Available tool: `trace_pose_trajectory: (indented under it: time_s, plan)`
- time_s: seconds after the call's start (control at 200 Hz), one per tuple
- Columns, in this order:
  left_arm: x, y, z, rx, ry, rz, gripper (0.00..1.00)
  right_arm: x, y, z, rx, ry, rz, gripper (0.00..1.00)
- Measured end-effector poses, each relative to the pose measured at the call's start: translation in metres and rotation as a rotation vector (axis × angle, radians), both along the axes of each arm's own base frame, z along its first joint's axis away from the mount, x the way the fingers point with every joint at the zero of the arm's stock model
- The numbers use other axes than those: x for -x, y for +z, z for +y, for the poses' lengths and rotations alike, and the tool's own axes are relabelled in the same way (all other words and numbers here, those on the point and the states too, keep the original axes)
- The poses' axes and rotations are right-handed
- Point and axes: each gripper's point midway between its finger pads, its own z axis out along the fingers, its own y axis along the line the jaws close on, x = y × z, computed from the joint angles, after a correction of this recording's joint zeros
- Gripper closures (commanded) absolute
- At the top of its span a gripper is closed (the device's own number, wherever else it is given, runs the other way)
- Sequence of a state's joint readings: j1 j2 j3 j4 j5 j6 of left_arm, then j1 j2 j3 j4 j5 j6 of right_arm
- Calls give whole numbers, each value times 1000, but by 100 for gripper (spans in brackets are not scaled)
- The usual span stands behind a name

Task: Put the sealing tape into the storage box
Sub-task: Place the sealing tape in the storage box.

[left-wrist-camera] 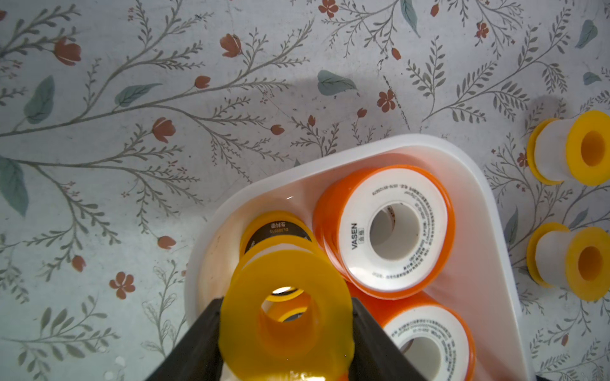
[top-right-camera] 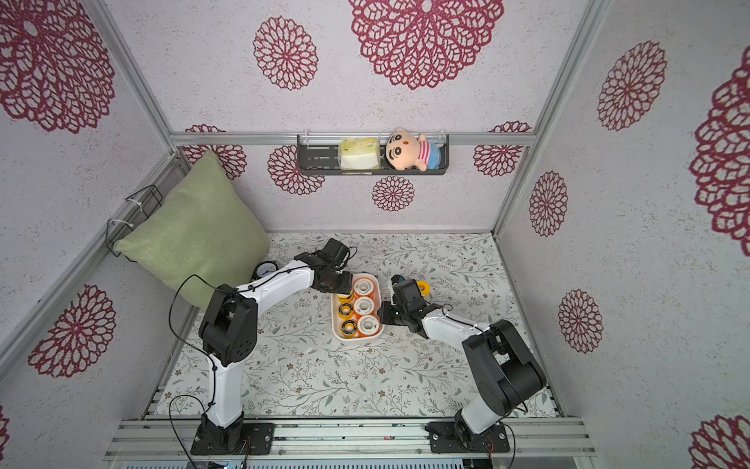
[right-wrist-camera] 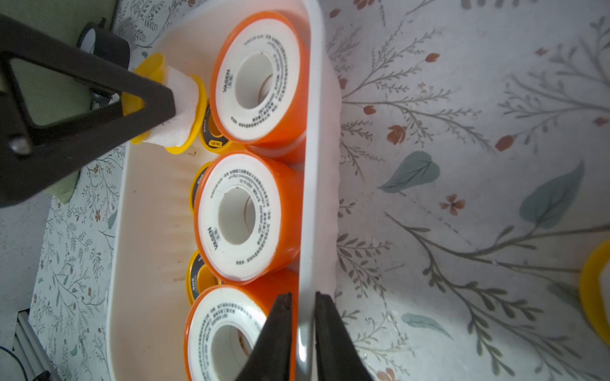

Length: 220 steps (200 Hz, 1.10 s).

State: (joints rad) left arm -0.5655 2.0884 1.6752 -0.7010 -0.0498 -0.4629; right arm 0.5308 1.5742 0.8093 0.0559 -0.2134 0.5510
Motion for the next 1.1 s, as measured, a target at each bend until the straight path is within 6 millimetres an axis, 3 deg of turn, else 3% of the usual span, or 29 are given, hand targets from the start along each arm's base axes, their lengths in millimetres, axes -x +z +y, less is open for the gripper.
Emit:
trace_pose_trajectory:
  time_s: [0.215, 0.72, 1.101]
  plan:
    - [-2, 4, -4, -9, -10, -14, 42, 0, 0, 0, 0, 1, 0, 80]
    - [-6, -8, 0, -55, -2, -11, 41, 0, 0, 0, 0, 2, 0, 80]
    - [-11, -8, -1, -67, -1, -25, 35, 0, 0, 0, 0, 2, 1, 80]
